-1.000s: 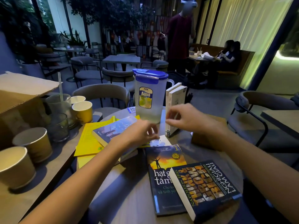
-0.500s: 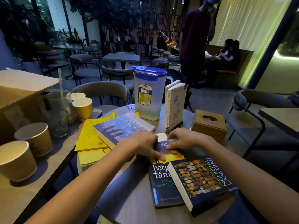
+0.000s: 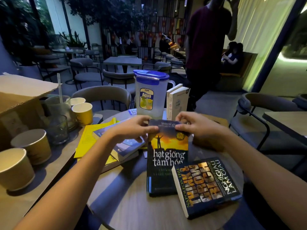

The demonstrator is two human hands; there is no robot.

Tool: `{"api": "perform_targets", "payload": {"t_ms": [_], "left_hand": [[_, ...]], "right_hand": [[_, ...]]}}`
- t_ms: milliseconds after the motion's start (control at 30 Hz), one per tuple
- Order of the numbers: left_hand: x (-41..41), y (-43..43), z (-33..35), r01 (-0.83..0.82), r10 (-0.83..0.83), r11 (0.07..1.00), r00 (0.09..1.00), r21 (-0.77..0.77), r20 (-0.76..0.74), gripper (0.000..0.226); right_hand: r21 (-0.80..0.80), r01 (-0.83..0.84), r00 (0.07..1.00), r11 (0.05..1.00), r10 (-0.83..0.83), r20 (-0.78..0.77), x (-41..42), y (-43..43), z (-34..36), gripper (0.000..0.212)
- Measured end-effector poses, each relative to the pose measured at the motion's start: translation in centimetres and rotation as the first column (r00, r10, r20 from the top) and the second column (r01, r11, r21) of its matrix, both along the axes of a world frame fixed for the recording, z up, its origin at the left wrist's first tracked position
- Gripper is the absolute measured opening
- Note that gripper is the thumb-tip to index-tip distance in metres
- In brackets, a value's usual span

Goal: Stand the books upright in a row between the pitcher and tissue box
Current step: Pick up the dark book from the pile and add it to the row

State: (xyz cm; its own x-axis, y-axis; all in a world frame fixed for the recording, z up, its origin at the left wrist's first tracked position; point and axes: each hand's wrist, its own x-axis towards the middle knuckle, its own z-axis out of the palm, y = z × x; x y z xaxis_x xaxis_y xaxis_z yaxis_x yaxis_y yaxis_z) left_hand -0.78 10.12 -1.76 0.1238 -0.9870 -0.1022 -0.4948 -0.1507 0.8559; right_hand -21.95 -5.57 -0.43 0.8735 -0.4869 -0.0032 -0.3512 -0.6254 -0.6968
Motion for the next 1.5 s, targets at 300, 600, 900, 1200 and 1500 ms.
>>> {"api": "perform_targets", "payload": {"t_ms": [300,600,900,1200,1500], "left_hand": [[-3.1,-3.1,4.2,-0.152,0.208,0.814,0.978,-0.561,0.036,0.028],[-5.1,-8.6,1.9,-0.198,0.416,0.71,0.892,-0.676,0.175,0.034],[-5.6,-10.2,-0.8,-0.254,0.461,0.69,0.876,-0.678,0.141,0.036],[-4.7,-10.5,-2.6,-0.272,0.44,0.775,0.88,-0.57,0.179,0.023],[-4.6,-10.9,-3.3,-0.28,0.44,0.801,0.875,-0.529,0.203,0.022]], "right_hand": [[-0.313,0.181,0.926,0.932,-0.054,0.375,0.8,-3.1,7.2,0.011],[-0.376,0.314,0.92,0.872,-0.182,0.347,2.0,-7.4,5.9,0.013],[-0.295,0.382,0.899,0.876,-0.279,0.336,3.5,-9.1,2.6,0.016],[-0.251,0.377,0.909,0.892,-0.304,0.287,3.9,-9.4,2.1,0.04],[-0.192,0.344,0.918,0.919,-0.286,0.275,4.2,-10.1,1.5,0.057]]}}
